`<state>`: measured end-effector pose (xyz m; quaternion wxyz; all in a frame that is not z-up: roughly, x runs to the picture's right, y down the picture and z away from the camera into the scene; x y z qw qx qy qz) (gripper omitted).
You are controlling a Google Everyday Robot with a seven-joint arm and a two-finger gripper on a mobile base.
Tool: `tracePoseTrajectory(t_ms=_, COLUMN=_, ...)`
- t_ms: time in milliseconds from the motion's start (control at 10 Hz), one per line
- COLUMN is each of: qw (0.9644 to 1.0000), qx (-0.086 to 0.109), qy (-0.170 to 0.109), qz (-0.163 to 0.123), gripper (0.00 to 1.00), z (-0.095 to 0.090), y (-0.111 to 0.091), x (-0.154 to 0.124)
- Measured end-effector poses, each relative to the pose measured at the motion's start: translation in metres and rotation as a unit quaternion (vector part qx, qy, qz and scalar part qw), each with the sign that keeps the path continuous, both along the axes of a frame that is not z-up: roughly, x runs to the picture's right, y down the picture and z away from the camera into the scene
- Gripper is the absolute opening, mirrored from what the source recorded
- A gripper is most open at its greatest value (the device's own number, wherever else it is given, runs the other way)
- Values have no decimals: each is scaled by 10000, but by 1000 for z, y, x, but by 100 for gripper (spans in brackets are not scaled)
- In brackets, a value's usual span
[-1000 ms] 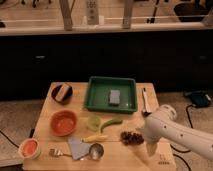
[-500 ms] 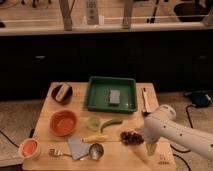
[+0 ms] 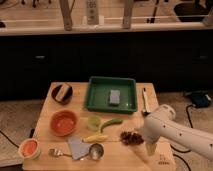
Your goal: Place grapes in red bowl
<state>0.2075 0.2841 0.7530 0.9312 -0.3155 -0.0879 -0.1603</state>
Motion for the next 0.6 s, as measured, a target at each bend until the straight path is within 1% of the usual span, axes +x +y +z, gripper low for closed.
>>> tracePoseTrajectory(t_ms=600, qw=10000, qx=-41, qy=-71, qz=-49, gripper=80, z=3, y=1, x=-1)
